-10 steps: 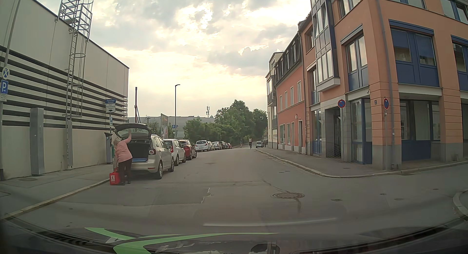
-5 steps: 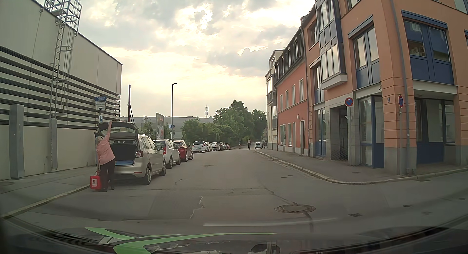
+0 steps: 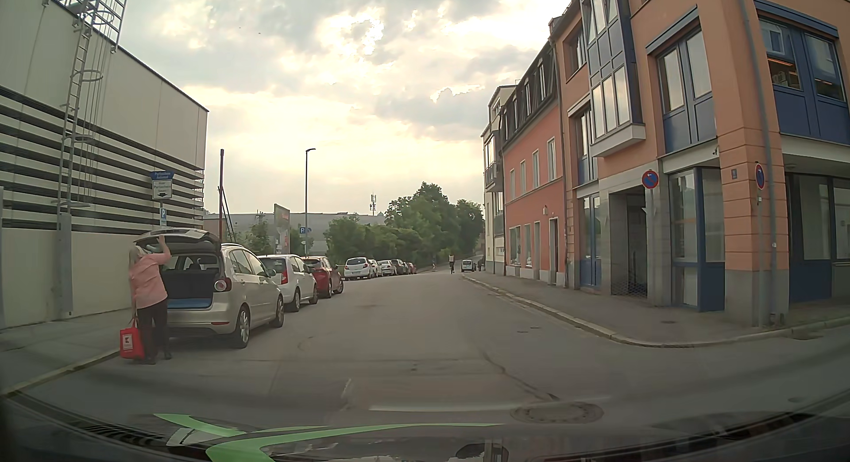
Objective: Follow the waypoints while adhering to traffic rules and regulations
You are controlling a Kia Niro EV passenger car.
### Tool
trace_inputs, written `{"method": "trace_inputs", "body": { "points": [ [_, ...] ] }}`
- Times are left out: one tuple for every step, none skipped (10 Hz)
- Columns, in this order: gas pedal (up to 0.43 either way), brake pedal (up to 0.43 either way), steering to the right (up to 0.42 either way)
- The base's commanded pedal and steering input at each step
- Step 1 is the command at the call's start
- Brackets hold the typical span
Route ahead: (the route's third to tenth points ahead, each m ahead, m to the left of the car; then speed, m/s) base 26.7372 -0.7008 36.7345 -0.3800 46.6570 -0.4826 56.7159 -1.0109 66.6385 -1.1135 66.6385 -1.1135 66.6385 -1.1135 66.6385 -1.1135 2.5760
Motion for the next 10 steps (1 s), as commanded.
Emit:
{"method": "trace_inputs", "body": {
  "points": [
    [0.331, 0.0, 0.009],
    [0.331, 0.0, 0.006],
    [0.331, 0.0, 0.005],
    [0.331, 0.0, 0.005],
    [0.319, 0.0, 0.004],
    [0.311, 0.0, 0.004],
    [0.311, 0.0, 0.004],
    [0.299, 0.0, 0.003],
    [0.299, 0.0, 0.003],
    [0.299, 0.0, 0.003]
  ]
}}
